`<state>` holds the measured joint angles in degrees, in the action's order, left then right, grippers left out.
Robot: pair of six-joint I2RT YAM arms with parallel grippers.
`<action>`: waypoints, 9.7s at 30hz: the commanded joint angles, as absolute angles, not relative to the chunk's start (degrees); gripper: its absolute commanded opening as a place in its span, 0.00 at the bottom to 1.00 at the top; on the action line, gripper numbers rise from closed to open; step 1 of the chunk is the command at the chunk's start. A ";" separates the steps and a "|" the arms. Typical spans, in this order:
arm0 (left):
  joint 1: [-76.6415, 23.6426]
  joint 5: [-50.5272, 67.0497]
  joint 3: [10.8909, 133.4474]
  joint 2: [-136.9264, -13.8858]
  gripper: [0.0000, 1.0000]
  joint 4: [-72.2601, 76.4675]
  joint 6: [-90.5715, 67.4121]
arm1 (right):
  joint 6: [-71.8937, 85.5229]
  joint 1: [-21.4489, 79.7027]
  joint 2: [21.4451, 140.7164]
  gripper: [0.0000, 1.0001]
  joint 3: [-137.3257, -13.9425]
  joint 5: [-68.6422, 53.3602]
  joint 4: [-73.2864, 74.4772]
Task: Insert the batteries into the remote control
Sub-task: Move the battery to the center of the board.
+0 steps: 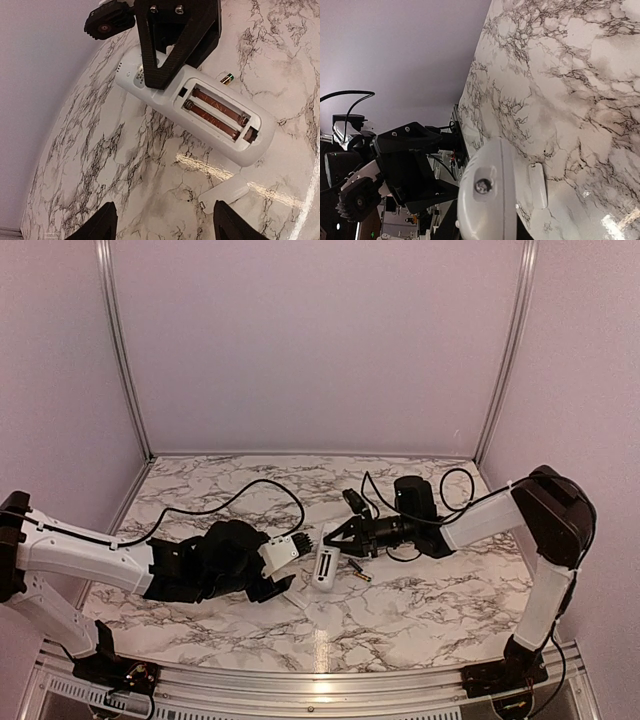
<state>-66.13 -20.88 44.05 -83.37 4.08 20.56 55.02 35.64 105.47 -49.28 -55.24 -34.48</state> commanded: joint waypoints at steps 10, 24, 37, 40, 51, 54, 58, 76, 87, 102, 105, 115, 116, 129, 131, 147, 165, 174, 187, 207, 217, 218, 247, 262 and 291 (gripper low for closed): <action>-60.34 -9.16 52.29 -85.01 0.90 3.03 0.55 | 45.42 32.33 94.27 0.00 -43.94 -52.05 -31.04; -60.42 8.39 68.87 -103.48 0.71 -5.99 18.15 | 35.01 17.05 77.33 0.00 -34.63 -50.22 -16.39; -60.73 13.82 84.60 -119.43 0.55 -13.43 33.68 | 32.78 8.46 71.80 0.00 -28.92 -53.43 -15.14; -60.73 14.30 87.21 -121.83 0.51 -14.09 34.92 | 32.46 7.79 71.51 0.00 -28.66 -54.00 -14.92; -60.81 13.82 93.47 -127.81 0.45 -15.96 36.84 | 31.78 7.63 71.46 0.00 -28.39 -54.80 -14.84; -60.82 13.60 94.61 -128.78 0.44 -16.47 37.14 | 31.76 7.58 71.50 0.00 -28.30 -54.99 -15.02; -60.82 13.00 96.12 -130.11 0.44 -17.06 37.54 | 31.71 7.63 71.50 0.00 -28.32 -55.15 -15.05; -60.66 13.36 101.86 -135.08 0.43 -20.70 38.94 | 31.49 7.61 72.66 0.00 -28.21 -55.63 -15.45; -60.64 13.22 101.54 -135.07 0.36 -23.25 39.18 | 31.63 7.58 73.02 0.00 -28.64 -55.82 -15.56; -60.81 14.26 93.98 -131.01 0.25 -26.48 39.06 | 31.79 7.55 73.59 0.00 -29.14 -56.16 -15.56; -60.91 13.80 91.65 -129.65 0.19 -28.63 39.43 | 31.91 7.56 73.62 0.00 -29.14 -56.21 -15.71; -61.08 8.02 84.94 -124.47 0.12 -34.83 44.02 | 32.78 7.54 74.36 0.00 -28.28 -57.11 -17.54; -61.08 7.29 84.30 -123.86 0.12 -34.87 44.88 | 32.78 7.59 74.53 0.00 -28.10 -57.20 -17.80; -61.68 1.83 86.57 -122.58 0.34 -34.45 47.30 | 33.55 7.56 75.17 0.00 -27.76 -57.97 -18.93; -61.70 1.44 86.66 -120.70 0.42 -34.19 46.00 | 33.27 7.63 75.01 0.00 -27.84 -57.63 -18.46; -61.78 -14.27 66.15 -82.93 0.98 -8.13 9.26 | 30.48 9.72 75.11 0.00 -32.87 -55.47 -14.53; -68.38 -27.37 69.60 -90.79 0.99 -15.74 -62.97 | 29.03 9.46 76.42 0.00 -36.04 -55.39 -12.77; -69.80 -20.81 83.05 -108.92 0.72 -34.19 -86.49 | 27.35 8.24 74.75 0.00 -35.64 -55.03 -10.51; -70.22 -16.37 90.53 -120.44 0.56 -37.02 -87.15 | 26.56 7.56 73.70 0.00 -34.80 -55.28 -10.08; -69.19 -15.73 94.72 -126.71 0.45 -41.19 -86.76 | 26.53 7.45 73.94 0.00 -34.82 -55.46 -10.29; -67.56 -15.51 96.45 -128.90 0.38 -44.33 -84.92 | 27.28 7.17 74.24 0.00 -34.89 -55.63 -11.19; -67.44 -15.47 96.95 -129.21 0.38 -44.83 -84.48 | 27.34 7.16 74.34 0.00 -34.89 -55.71 -11.34; -65.39 -18.74 106.99 -134.05 0.18 -49.83 -66.95 | 29.09 6.50 76.14 0.00 -34.45 -57.44 -13.73; -68.21 -17.92 107.48 -132.41 0.40 -51.63 -71.60 | 29.34 6.44 76.08 0.00 -34.72 -57.26 -13.54; -67.96 -18.69 110.62 -135.75 0.10 -54.75 -66.55 | 29.67 6.43 75.61 0.00 -34.59 -57.36 -13.51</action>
<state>-68.82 -16.84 109.82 -134.80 -52.60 -69.06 29.15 7.05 75.85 -34.00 -56.53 -11.99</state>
